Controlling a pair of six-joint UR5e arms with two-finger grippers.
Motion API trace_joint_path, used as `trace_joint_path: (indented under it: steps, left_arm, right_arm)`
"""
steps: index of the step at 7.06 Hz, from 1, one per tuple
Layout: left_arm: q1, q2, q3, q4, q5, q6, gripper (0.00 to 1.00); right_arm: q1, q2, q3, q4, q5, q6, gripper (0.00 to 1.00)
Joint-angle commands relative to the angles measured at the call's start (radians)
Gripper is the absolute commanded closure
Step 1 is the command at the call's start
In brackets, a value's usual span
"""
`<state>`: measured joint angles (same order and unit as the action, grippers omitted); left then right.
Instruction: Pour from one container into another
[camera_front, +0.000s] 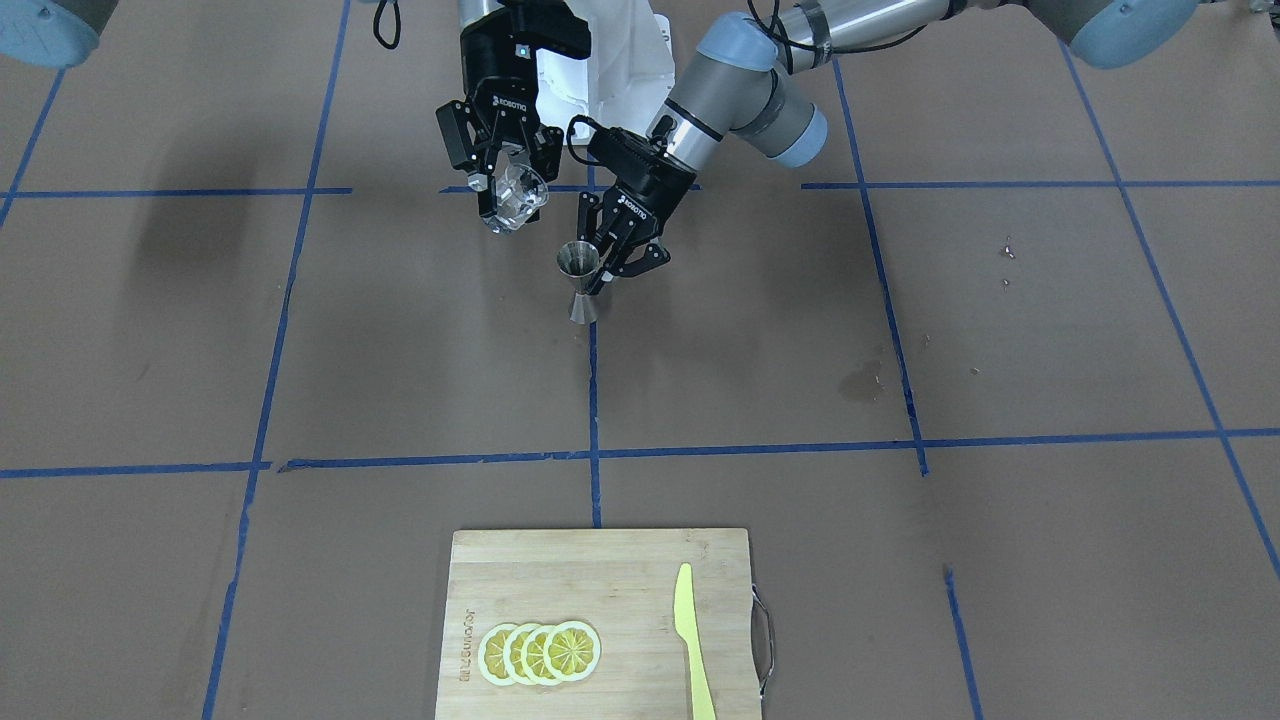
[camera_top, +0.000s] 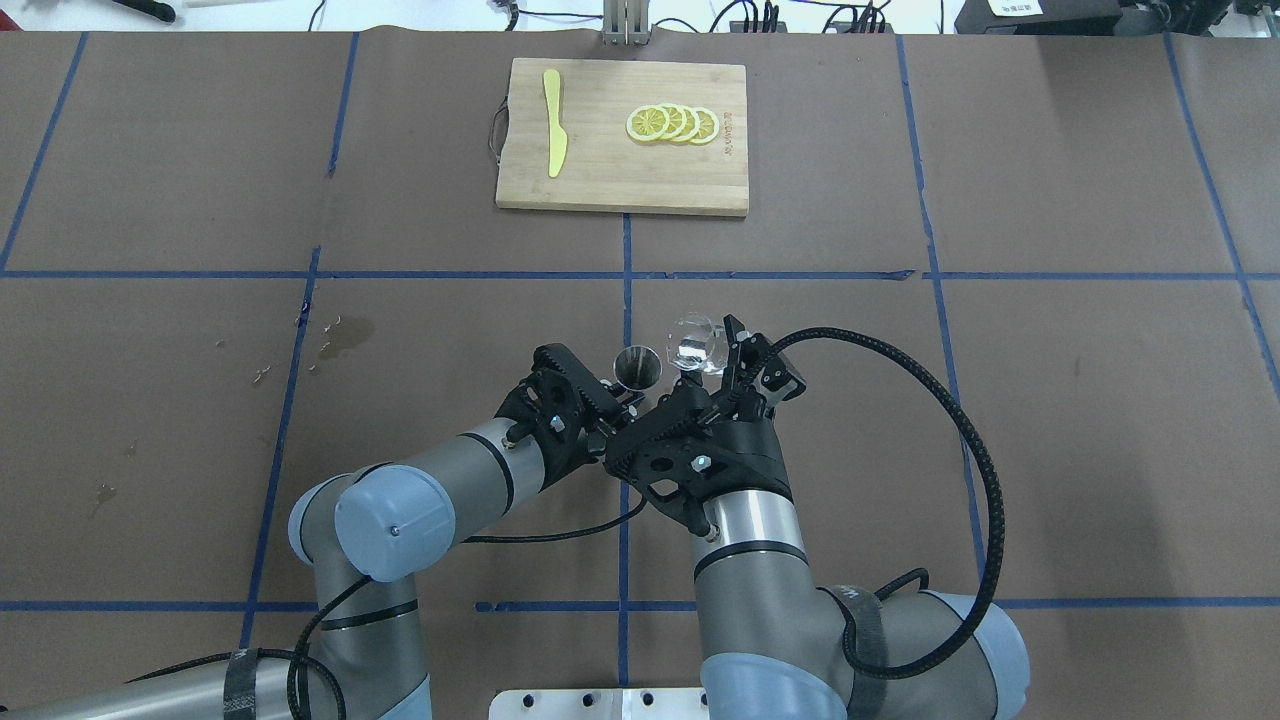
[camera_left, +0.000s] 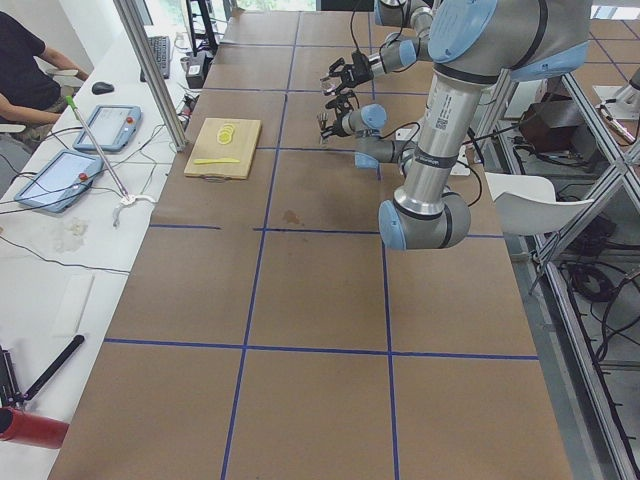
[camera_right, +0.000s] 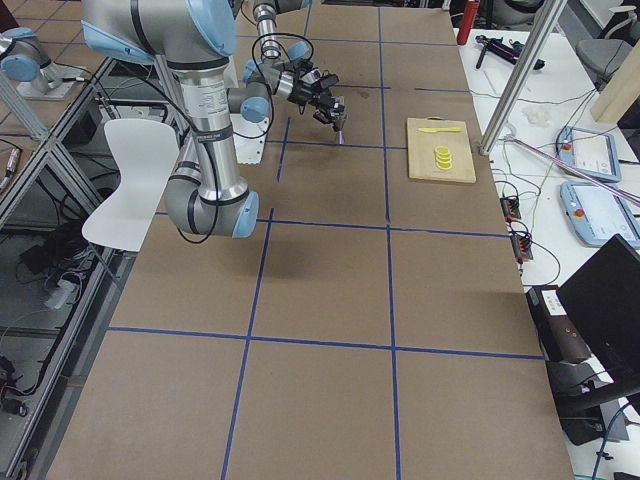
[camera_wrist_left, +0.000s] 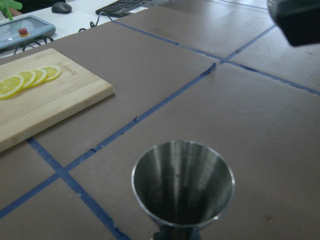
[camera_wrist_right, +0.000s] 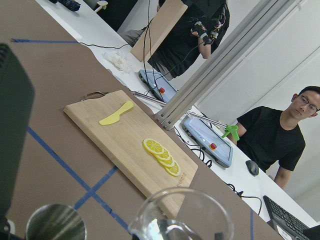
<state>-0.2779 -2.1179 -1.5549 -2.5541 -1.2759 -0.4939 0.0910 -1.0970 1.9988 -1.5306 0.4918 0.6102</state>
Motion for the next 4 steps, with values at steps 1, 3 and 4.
trace_joint_path:
  steps: [1, 3, 4]
  left_arm:
    - [0.0, -0.008, 0.01, -0.002, 0.001, 0.0, 1.0]
    - [0.0, -0.011, 0.012, -0.002, 0.001, 0.0, 1.0]
    - [0.0, -0.013, 0.01, -0.002, 0.001, 0.0, 1.0]
  right_arm:
    - [0.01, 0.029, 0.0, -0.06, 0.014, -0.024, 1.0]
    - [0.021, 0.029, -0.002, -0.072, 0.019, -0.059, 1.0]
    - [0.024, 0.029, -0.003, -0.074, 0.024, -0.069, 1.0]
